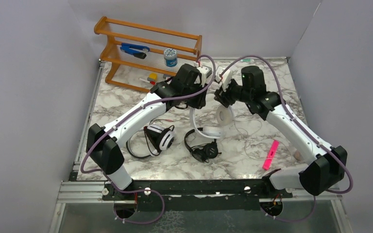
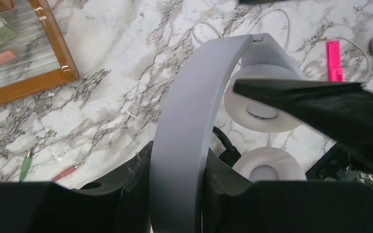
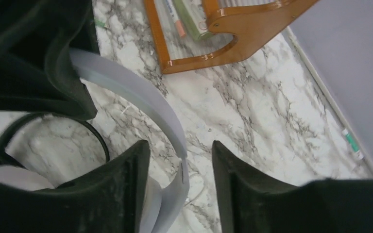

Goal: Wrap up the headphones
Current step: Pick up the headphones from the center of the board, then wrap the headphones cable around the headphones.

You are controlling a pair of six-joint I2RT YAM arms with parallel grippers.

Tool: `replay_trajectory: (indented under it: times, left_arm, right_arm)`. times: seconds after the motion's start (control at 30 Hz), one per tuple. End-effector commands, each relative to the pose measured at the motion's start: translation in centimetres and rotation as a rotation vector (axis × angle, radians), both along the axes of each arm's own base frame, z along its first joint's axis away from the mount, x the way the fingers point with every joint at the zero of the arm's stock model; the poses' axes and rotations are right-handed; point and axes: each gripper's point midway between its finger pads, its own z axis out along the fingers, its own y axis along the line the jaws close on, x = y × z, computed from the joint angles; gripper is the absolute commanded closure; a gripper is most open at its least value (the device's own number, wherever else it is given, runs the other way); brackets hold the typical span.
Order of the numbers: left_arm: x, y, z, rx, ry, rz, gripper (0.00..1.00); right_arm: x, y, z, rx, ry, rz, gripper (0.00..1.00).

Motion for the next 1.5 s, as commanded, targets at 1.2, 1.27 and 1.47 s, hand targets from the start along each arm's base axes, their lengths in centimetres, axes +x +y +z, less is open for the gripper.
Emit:
replay_trajectory:
  times: [1.2, 1.27, 1.47]
  left_arm:
    - [4.2, 10.3, 28.4, -0.951, -0.143, 0.295, 1.00]
    - [3.9, 10.2, 28.8, -0.960, -0.146, 0.282, 1.00]
    - [3.0, 10.0, 29.6, -0.974, -0.146, 0.240, 1.00]
  right_arm:
    - [-2.3, -6.3, -2.5, 0.773, 0.198, 0.020, 0.13]
    - [-3.2, -5.0, -3.5, 0.763, 0.197, 0.069, 0.14]
    - [-1.9, -4.6, -4.1, 0.750, 0.202, 0.047, 0.17]
